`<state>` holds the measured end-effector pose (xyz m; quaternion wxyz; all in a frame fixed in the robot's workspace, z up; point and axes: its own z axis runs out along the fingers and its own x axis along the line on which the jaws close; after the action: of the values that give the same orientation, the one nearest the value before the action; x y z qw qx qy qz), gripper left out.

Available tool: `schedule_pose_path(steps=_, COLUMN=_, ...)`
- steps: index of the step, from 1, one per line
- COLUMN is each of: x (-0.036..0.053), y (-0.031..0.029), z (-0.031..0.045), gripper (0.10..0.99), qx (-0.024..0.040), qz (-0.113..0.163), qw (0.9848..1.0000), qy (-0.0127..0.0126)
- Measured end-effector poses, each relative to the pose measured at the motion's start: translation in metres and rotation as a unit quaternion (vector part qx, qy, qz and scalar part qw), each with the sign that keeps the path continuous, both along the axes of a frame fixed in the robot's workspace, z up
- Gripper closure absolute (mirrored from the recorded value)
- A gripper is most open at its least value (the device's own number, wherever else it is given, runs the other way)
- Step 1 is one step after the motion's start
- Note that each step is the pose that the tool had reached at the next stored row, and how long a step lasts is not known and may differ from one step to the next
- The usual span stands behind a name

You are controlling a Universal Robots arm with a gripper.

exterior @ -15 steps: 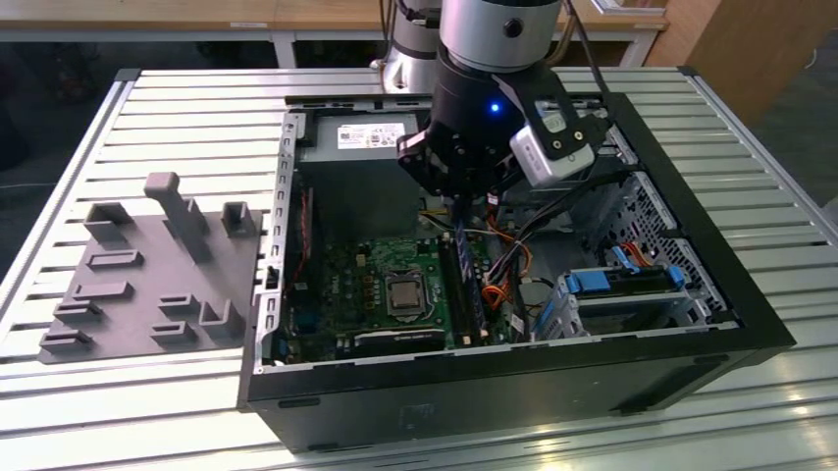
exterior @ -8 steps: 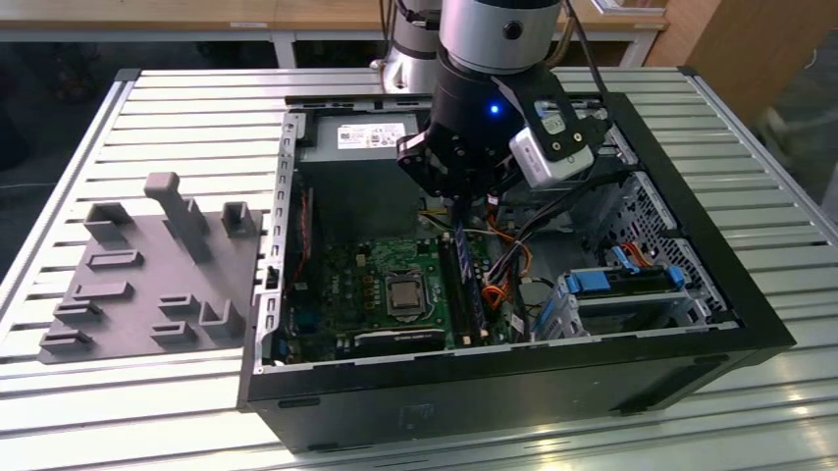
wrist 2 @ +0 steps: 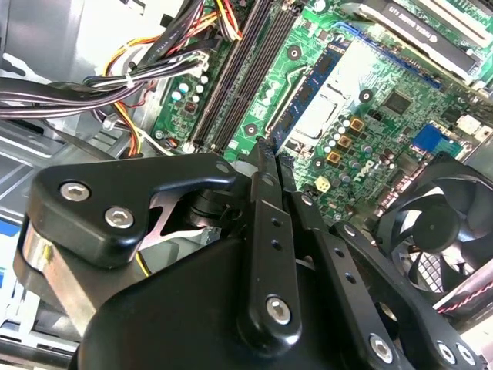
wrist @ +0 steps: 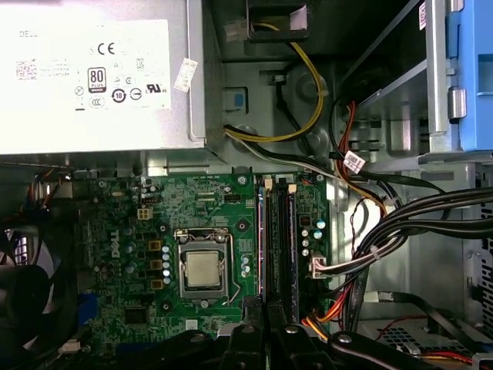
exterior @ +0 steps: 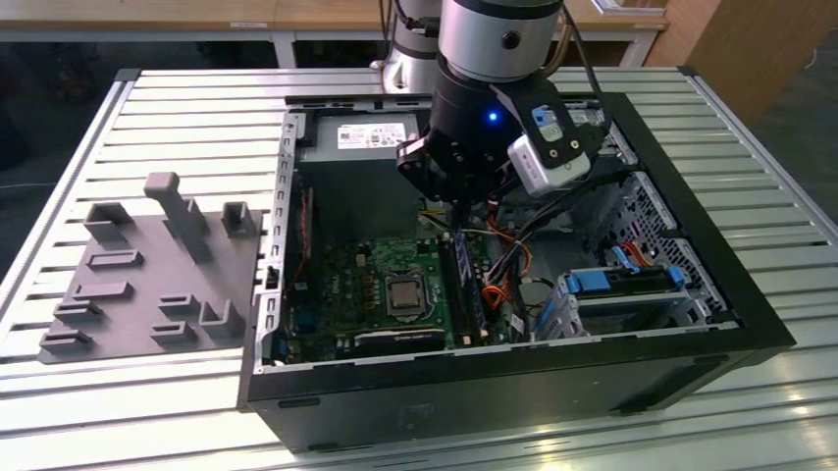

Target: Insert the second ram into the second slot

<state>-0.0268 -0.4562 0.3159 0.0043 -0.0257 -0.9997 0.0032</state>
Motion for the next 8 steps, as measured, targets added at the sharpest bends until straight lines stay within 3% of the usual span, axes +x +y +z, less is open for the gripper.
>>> schedule_pose_path(steps=8, x=0.0, y=-0.0008, z=-0.0045, gripper=0.953, qx=0.0, qz=0.0, qw=1.0, qy=0.0)
